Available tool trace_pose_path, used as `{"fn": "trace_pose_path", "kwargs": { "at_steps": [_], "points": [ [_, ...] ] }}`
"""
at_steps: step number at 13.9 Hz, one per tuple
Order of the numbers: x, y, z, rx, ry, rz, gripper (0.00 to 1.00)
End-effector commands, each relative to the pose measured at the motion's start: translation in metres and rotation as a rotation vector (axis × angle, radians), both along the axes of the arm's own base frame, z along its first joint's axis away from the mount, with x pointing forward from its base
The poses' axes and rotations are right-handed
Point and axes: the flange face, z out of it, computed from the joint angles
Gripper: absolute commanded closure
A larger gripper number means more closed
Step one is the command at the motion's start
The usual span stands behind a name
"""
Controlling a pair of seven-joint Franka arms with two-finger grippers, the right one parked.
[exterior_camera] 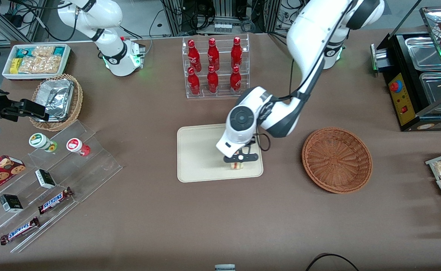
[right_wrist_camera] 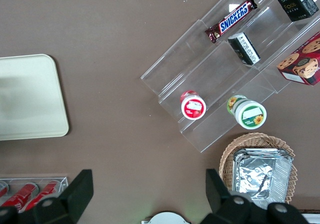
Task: Place sandwich from basket to tray
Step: 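Carry the held sandwich over the cream tray and lower it, then set the sandwich on the tray and open the left gripper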
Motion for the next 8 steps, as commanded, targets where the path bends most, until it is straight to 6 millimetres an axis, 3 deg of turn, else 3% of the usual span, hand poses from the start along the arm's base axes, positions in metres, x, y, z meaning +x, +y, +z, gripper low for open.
{"fn": "trace_pose_path", "kwargs": {
  "at_steps": [1,8],
  "points": [
    [0.01,-0.015,-0.003,0.015,0.003,0.07,1.0],
    [-0.007,-0.039,-0.024,0.025,0.012,0.044,1.0]
  ]
}}
